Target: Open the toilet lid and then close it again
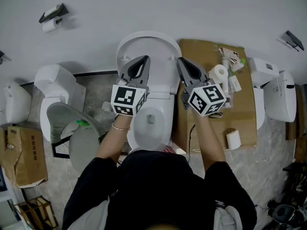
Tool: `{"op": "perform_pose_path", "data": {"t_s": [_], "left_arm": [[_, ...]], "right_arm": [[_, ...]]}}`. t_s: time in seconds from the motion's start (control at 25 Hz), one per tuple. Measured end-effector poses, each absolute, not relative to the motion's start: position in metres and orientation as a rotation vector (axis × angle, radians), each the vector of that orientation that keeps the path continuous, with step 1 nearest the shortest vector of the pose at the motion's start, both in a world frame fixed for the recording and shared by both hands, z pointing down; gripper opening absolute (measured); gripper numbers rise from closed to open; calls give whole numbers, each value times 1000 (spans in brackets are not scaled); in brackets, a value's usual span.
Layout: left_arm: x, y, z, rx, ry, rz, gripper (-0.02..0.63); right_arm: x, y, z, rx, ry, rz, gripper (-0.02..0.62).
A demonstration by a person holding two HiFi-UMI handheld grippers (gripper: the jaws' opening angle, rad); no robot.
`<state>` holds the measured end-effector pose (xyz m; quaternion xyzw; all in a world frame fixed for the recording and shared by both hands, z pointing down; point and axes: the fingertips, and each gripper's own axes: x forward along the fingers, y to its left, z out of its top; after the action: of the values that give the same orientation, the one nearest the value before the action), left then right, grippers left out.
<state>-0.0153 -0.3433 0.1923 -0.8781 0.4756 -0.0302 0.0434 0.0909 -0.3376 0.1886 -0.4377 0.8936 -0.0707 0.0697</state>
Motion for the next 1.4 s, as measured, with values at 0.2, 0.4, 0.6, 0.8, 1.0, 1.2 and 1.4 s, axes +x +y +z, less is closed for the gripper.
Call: {"op": "perform_pose_path", "data": {"t_s": [0.2,0.4,0.6,0.8,1.0,1.2,1.4], "left_arm": [[-12,-354,202,-2709,1458,-115,3],[-14,-365,210,-2716,1480,-132,3],[-15,-373,216,-2716,1486,-146,3],[-14,-380,218,-2722,1481,-147,3],[-11,-385,221,-2726,1477,-153,3],[-13,-390,227,-2733,1484,-165,3],[-12,-394,233,-2740,1485,-178,3]], "right_arm": [[94,-350,198,-1330,2695,-241,20],[95,-363,207,-1335,2702,-266,20],[94,-372,212,-1334,2703,-280,20],[94,-379,216,-1337,2704,-291,20],[97,-386,221,-1352,2705,-298,20],[98,-397,227,-1374,2722,-305,20],[98,-408,235,-1387,2742,-295,20]]}}
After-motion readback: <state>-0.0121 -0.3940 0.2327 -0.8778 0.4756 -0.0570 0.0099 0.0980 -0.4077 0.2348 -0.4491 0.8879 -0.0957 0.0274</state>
